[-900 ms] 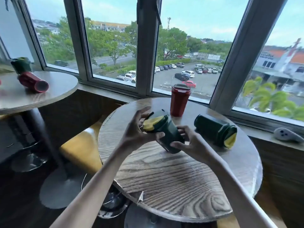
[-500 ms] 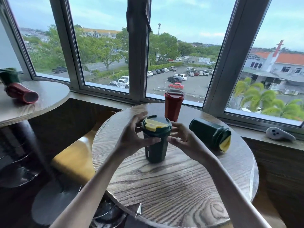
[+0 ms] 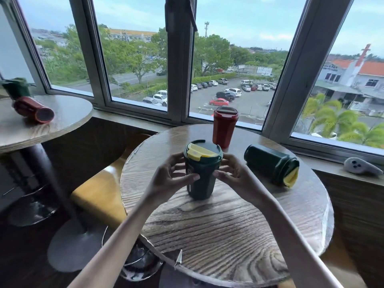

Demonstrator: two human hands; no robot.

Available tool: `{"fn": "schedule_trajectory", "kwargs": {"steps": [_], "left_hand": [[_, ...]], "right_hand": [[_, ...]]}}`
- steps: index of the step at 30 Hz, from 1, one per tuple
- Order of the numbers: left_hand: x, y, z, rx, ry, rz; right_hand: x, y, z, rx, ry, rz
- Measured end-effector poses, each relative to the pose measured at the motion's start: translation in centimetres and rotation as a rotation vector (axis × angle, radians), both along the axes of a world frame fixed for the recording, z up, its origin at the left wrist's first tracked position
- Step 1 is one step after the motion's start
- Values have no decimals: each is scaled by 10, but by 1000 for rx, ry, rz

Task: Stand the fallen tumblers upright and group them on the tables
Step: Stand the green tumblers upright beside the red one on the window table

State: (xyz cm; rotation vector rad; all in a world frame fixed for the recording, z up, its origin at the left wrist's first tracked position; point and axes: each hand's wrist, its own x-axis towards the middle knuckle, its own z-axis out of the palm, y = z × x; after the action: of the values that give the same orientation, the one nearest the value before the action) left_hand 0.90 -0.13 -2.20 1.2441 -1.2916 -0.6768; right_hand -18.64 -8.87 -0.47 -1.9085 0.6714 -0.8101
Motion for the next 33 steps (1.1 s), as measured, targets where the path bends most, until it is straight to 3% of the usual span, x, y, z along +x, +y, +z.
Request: {"fn": "schedule_trajectory", "kwargs": {"steps": [7,11,16,21,27,33], "left_hand": [[-13,25,-8,23,-47,199],[-31,46,-9,-135,-130,330],[-77,51,4,-155,-251,49],[-128,5,12,-71,-238,-137],[-155,-84,4,30,-233,-49],[-145,-144,-4,-16,-697,-47]], "right_hand": [[-18,4,-3,-87,114,-74],[-47,11,0,-159,76,-187],[-91,14,1,-255,-25,-427],[-135,-3,-2,-397,45,-761],[-156,-43,-15,-373,342,-704],[-165,-71,-21,-308,388,-503]]}}
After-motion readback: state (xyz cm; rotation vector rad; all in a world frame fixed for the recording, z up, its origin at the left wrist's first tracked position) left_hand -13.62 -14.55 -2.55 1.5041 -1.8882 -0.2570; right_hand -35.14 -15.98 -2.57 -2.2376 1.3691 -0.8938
